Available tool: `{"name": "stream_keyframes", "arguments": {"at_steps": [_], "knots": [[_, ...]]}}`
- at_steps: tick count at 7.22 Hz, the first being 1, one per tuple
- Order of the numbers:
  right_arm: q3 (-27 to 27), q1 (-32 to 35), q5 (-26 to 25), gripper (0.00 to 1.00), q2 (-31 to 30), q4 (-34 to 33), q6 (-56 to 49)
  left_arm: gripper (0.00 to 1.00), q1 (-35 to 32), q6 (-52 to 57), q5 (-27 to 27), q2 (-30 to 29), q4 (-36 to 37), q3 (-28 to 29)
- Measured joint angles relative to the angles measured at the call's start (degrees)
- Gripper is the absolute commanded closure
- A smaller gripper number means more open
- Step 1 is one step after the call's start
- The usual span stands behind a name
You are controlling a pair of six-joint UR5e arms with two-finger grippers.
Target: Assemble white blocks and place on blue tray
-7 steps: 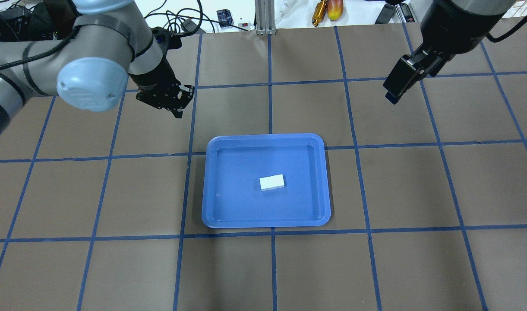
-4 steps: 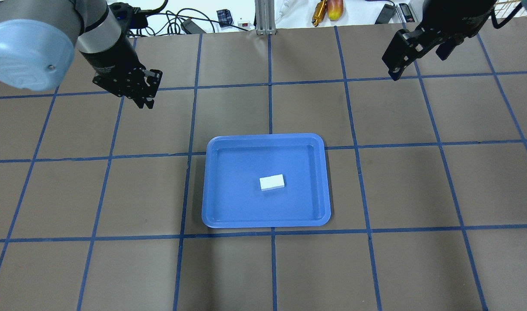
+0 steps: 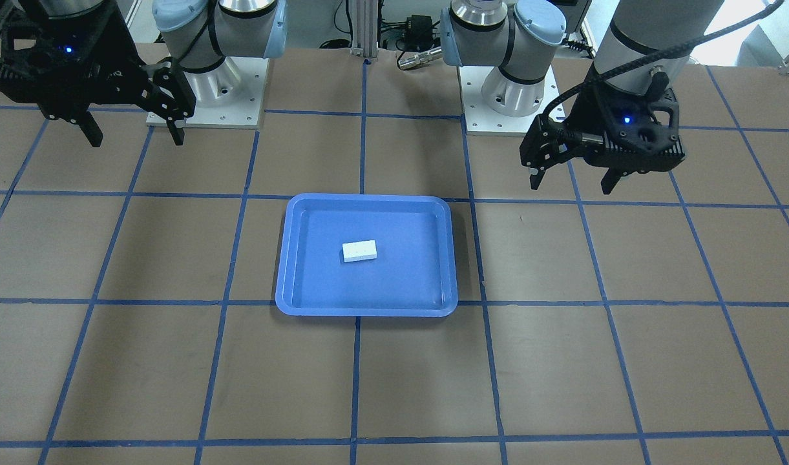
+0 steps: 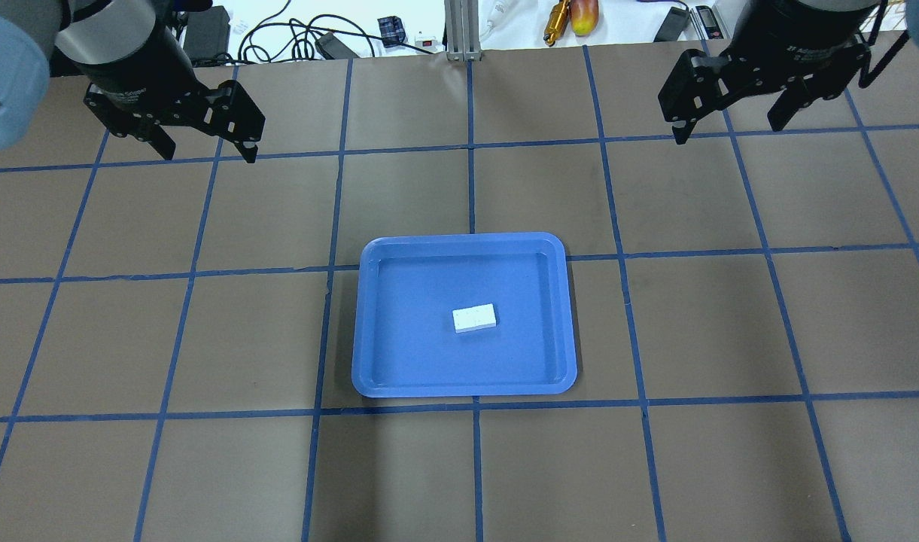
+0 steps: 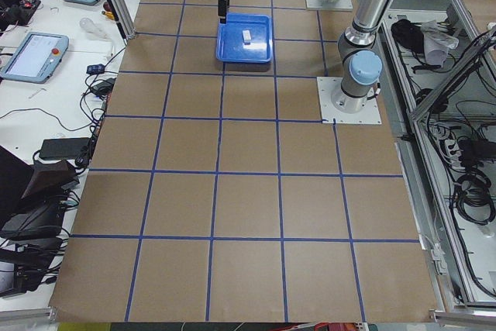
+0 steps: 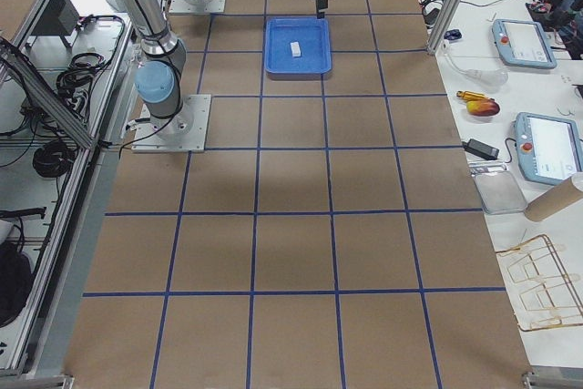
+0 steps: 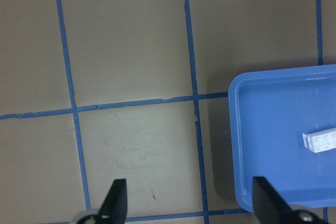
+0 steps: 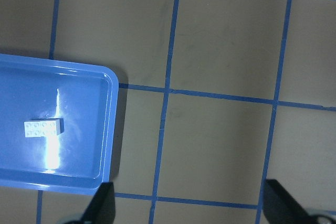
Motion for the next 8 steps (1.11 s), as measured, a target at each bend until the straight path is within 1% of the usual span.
{"name": "stream_keyframes", "arguments": {"at_steps": [2,6,8], "knots": [[1.32,0.0,0.11,0.0,-0.72,-2.1,4.96,0.0,0.21,-0.06,-0.96,0.03,-1.03,0.51],[1.84,0.02,0.71,0.0,-0.33,-5.9,5.68,0.0,0.17,-0.21,-0.99,-1.28,-3.23,3.5],[1.92,0.02,0.95,0.0,-0.29,-6.98,5.78,0.0,-0.01,-0.24,-1.01,-1.41,-3.7,3.56]]}}
